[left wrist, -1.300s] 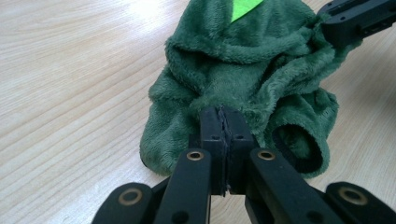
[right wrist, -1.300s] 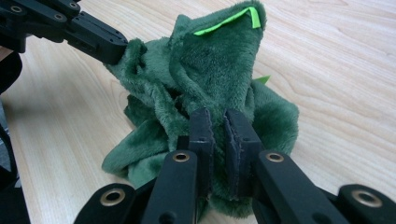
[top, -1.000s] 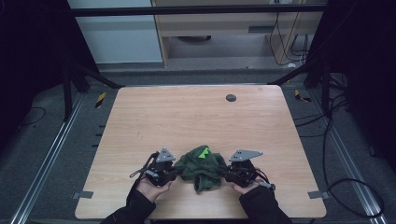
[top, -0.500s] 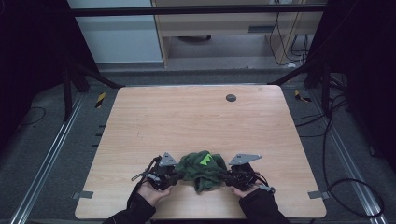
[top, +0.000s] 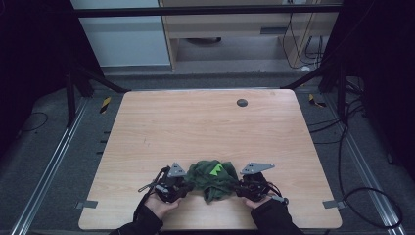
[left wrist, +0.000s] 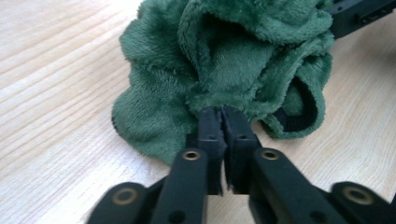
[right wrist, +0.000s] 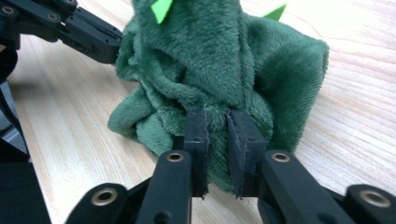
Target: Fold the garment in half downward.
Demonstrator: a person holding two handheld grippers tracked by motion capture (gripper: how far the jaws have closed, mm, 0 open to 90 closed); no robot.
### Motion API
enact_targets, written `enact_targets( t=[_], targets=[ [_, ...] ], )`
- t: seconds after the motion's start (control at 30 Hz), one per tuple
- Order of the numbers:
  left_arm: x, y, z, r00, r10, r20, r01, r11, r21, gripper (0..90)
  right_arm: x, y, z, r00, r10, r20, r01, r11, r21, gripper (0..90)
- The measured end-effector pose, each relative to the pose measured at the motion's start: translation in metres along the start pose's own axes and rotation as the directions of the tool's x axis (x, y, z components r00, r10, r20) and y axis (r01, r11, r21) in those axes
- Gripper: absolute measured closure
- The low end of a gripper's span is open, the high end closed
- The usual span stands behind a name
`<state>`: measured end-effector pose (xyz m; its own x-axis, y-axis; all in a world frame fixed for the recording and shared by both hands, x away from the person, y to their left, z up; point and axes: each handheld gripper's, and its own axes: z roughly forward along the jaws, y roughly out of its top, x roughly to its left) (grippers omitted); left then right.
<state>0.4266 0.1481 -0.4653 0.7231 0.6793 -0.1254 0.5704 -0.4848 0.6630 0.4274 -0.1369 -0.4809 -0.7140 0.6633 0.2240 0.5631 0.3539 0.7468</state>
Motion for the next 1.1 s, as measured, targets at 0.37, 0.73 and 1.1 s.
enact_targets(
  t=[0.37,0.73,1.1],
  targets=[
    [0.011,0.006,-0.029,0.9984,-0.039,-0.041,0.035,0.9959,-0.084,71.6,-0.002,0.009,-0.017,0.9998,0.021,0.006,-0.02,0.997,-0.075,72.2],
    [0.034,0.023,-0.037,0.9902,-0.096,-0.102,0.079,0.9853,-0.151,79.6,-0.013,0.028,-0.026,0.9973,0.024,0.07,-0.014,0.9902,-0.139,74.6],
    [0.049,0.044,-0.024,0.981,-0.11,-0.16,0.076,0.9758,-0.205,89.6,-0.032,0.049,-0.02,0.9882,0.056,0.143,-0.03,0.9835,-0.178,85.7]
  ],
)
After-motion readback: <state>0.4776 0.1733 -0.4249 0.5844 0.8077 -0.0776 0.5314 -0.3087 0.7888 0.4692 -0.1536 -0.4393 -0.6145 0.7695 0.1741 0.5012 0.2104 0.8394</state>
